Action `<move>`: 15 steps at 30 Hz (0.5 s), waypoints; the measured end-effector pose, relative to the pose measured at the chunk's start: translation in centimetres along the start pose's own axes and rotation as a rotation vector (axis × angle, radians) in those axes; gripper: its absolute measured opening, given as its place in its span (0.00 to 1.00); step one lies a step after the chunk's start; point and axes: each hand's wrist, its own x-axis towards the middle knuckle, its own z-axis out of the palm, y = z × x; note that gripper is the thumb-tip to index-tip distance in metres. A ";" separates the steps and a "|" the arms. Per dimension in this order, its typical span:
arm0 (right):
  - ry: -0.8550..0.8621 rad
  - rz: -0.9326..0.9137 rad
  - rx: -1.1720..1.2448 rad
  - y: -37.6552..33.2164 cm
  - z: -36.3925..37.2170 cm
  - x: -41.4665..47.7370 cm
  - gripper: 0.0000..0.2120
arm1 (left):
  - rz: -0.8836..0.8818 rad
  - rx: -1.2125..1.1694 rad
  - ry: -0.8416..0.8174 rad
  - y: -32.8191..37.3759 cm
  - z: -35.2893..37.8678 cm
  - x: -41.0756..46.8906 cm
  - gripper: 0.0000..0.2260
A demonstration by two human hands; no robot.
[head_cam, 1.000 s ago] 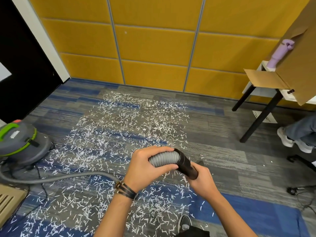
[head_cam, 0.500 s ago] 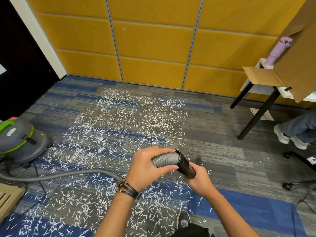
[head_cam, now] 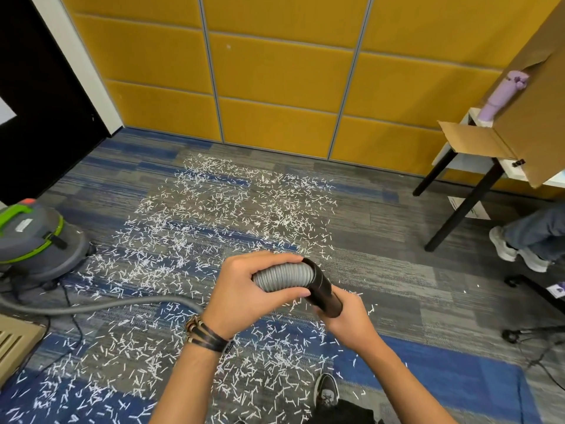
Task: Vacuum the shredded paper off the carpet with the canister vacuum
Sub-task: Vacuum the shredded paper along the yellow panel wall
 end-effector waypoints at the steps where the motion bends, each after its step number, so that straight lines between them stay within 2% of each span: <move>1: 0.009 -0.005 -0.012 0.0 -0.1 0.1 0.10 | -0.003 0.005 0.021 0.0 0.0 -0.1 0.22; 4: 0.016 -0.023 -0.031 0.0 -0.2 0.5 0.07 | -0.021 0.010 0.023 -0.2 0.0 -0.3 0.22; 10: -0.065 -0.015 -0.069 0.5 -0.4 0.0 0.07 | -0.044 -0.008 -0.031 -0.5 0.3 -0.5 0.21; 15: -0.011 -0.007 -0.133 0.8 -2.4 0.1 0.10 | -0.043 -0.039 0.012 -0.2 1.5 -0.3 0.21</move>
